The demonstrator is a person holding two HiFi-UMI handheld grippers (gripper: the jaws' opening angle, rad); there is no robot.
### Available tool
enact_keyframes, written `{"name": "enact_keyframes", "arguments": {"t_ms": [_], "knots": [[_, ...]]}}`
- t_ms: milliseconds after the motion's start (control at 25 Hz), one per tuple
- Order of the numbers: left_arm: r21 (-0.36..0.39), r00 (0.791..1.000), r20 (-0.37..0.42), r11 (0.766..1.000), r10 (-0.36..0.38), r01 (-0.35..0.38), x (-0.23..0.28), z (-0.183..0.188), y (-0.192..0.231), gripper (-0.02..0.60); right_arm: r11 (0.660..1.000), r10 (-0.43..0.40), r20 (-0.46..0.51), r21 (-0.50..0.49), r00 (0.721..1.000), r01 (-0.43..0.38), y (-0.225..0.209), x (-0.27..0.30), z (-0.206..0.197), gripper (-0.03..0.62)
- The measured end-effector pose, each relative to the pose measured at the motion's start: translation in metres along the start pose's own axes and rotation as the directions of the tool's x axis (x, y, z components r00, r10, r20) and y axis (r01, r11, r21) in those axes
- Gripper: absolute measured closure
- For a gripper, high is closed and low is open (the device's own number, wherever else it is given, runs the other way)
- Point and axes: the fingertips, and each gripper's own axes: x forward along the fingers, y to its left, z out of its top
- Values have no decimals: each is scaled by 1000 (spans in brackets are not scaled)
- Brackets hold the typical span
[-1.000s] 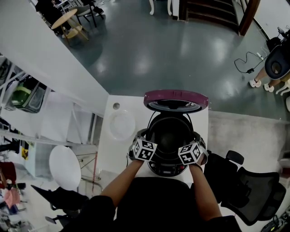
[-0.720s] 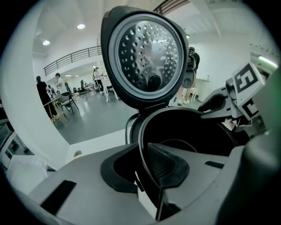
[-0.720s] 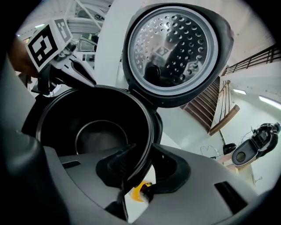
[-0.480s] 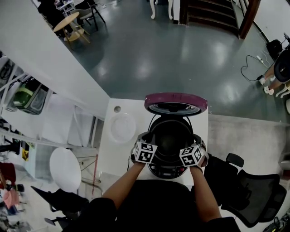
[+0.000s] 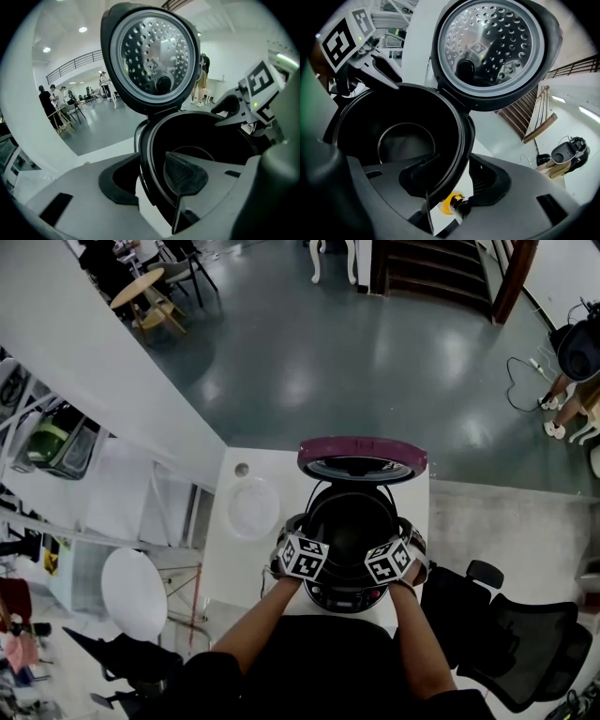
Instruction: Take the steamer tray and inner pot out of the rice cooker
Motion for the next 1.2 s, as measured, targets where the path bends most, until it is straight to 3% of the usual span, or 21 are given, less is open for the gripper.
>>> {"name": "enact_keyframes", "arguments": {"t_ms": [40, 320, 600, 760, 1200], "knots": [[7, 1000, 1, 1000, 8, -8, 0, 1, 1, 399, 1000, -3, 0, -4, 1000, 3, 0, 0, 0, 433], [22, 994, -108, 999, -34, 36, 19, -18, 6, 325, 999, -22, -4, -44, 1000, 22, -1, 3, 5, 433], [12, 997, -74, 1000, 12, -11, 18, -13, 8, 394, 999, -25, 1, -37, 1000, 25, -2, 1, 6, 437], [4, 999, -32, 999, 36, -36, 11, -3, 10, 410, 1000, -21, 14, -5, 1000, 21, -2, -3, 8, 484], [-11, 999, -27, 999, 36, -36, 7, -6, 7, 465, 999, -10, 66, 34, 998, 8, -6, -11, 16, 503]]}}
